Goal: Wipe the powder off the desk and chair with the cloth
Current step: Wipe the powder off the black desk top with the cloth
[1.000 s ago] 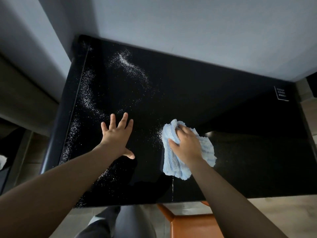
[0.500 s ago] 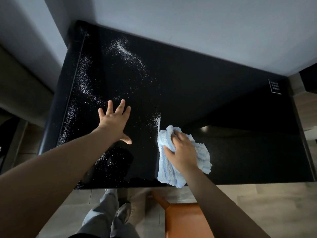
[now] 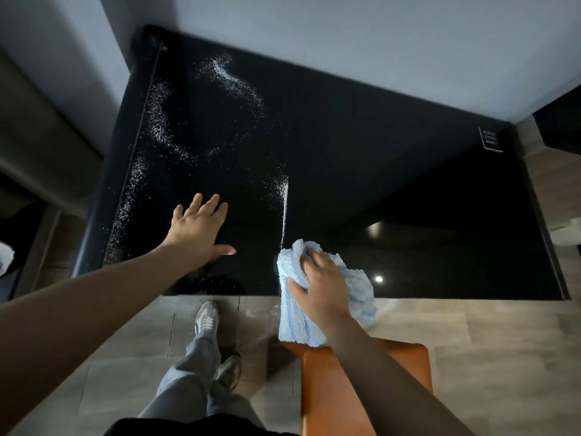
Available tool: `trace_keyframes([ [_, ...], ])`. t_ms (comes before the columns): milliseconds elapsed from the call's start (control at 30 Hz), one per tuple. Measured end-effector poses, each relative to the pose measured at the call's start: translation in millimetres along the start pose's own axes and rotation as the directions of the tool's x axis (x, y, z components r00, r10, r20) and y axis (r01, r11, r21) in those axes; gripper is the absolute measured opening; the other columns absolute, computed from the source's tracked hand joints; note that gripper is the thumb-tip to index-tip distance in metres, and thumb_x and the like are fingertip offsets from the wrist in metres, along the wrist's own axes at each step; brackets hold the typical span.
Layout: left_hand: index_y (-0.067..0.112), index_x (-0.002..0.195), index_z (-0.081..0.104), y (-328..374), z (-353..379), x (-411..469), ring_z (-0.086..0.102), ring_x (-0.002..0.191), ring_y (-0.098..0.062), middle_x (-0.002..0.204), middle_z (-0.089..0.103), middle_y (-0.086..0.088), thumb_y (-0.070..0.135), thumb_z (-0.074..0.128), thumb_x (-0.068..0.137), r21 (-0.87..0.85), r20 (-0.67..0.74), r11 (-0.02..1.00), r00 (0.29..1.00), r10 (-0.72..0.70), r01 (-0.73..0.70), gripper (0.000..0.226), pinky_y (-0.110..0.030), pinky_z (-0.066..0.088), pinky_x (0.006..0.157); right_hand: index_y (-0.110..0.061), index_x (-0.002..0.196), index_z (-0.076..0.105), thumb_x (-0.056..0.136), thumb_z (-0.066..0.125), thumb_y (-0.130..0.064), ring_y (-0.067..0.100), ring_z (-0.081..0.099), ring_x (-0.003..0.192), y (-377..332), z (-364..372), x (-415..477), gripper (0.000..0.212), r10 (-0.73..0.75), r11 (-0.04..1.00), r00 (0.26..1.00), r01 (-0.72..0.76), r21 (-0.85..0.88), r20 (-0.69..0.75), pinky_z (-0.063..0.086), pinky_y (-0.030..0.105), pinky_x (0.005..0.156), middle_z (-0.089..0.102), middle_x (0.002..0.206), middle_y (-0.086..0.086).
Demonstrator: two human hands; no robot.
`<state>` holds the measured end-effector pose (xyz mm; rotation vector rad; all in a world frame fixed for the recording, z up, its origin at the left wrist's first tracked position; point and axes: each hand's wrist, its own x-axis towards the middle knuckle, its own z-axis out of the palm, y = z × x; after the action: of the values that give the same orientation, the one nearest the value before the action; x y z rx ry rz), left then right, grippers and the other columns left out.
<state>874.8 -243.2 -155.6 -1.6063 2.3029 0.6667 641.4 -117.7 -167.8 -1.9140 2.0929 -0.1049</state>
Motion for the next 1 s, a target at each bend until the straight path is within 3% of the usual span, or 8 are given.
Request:
trace_keyframes([
  [333, 0.017, 0.153, 0.011, 5, 29, -76, -0.002, 0.148, -0.030, 0.161, 0.000, -0.004, 0.060, 0.058, 0.084, -0.029, -0.056, 0.999, 0.998, -0.036, 0.034, 0.094, -0.051, 0.011, 0.119, -0.015, 0.125, 0.061, 0.089, 0.061, -0.034, 0.019, 0.048, 0.125, -4, 6, -61, 0.041, -0.045, 0.999, 0.996, 0.046, -0.007, 0.083, 0.042, 0.031, 0.103, 0.054, 0.134, 0.000],
  [400, 0.018, 0.153, 0.012, 7, 33, -91, -0.002, 0.148, -0.029, 0.161, 0.000, -0.003, 0.060, 0.058, 0.084, -0.025, -0.061, 0.999, 0.997, -0.045, 0.043, 0.094, -0.051, 0.011, 0.119, -0.015, 0.125, 0.060, 0.091, 0.057, -0.034, 0.017, 0.049, 0.121, -4, 5, -72, 0.039, -0.048, 0.999, 0.991, 0.049, -0.004, 0.127, 0.043, 0.026, 0.095, 0.053, 0.135, -0.002],
  [500, 0.019, 0.153, 0.012, 7, 33, -108, -0.002, 0.148, -0.029, 0.162, -0.001, -0.001, 0.058, 0.058, 0.085, -0.022, -0.057, 0.998, 0.997, -0.061, 0.059, 0.091, -0.051, 0.011, 0.119, -0.012, 0.110, 0.063, 0.090, 0.056, -0.029, 0.015, 0.056, 0.104, -6, -1, -84, 0.028, -0.025, 0.998, 0.988, 0.017, 0.055, 0.155, 0.044, 0.023, 0.082, 0.061, 0.119, -0.002],
  [667, 0.019, 0.153, 0.013, 3, 17, -121, 0.000, 0.148, -0.028, 0.162, 0.001, 0.000, 0.058, 0.057, 0.086, -0.022, -0.042, 0.997, 0.997, -0.068, 0.067, 0.090, -0.050, 0.013, 0.119, -0.013, 0.102, 0.062, 0.088, 0.060, -0.028, 0.009, 0.052, 0.084, -16, -25, -83, 0.021, 0.041, 0.989, 0.998, -0.047, 0.140, 0.051, 0.036, 0.019, 0.068, 0.060, 0.099, -0.004],
  [733, 0.018, 0.153, 0.014, 1, 8, -122, 0.002, 0.148, -0.028, 0.162, 0.003, -0.001, 0.060, 0.057, 0.085, -0.032, -0.051, 0.998, 0.997, -0.059, 0.057, 0.090, -0.050, 0.013, 0.119, -0.016, 0.110, 0.058, 0.087, 0.062, -0.031, 0.010, 0.053, 0.085, -23, -39, -74, 0.027, 0.059, 0.982, 0.998, -0.061, 0.179, 0.018, 0.035, 0.018, 0.069, 0.058, 0.097, -0.006],
  [867, 0.021, 0.153, 0.014, -11, -11, -117, 0.002, 0.148, -0.027, 0.162, 0.002, -0.001, 0.063, 0.056, 0.083, -0.043, -0.049, 0.998, 0.998, -0.050, 0.047, 0.092, -0.049, 0.013, 0.119, -0.019, 0.137, 0.033, 0.088, 0.064, -0.037, 0.019, 0.061, 0.102, -40, -66, -45, 0.060, 0.106, 0.961, 0.994, -0.097, 0.260, -0.022, 0.040, 0.024, 0.074, 0.061, 0.122, -0.001],
  [1000, 0.021, 0.153, 0.013, -38, -32, -103, 0.003, 0.148, -0.027, 0.162, 0.001, 0.000, 0.066, 0.054, 0.082, -0.037, -0.048, 0.999, 0.998, -0.036, 0.034, 0.093, -0.048, 0.013, 0.119, -0.039, 0.151, 0.009, 0.093, 0.059, -0.035, 0.016, 0.061, 0.100, -59, -86, -15, 0.077, 0.071, 0.961, 0.997, -0.058, 0.269, -0.041, 0.044, 0.022, 0.076, 0.047, 0.135, -0.005],
])
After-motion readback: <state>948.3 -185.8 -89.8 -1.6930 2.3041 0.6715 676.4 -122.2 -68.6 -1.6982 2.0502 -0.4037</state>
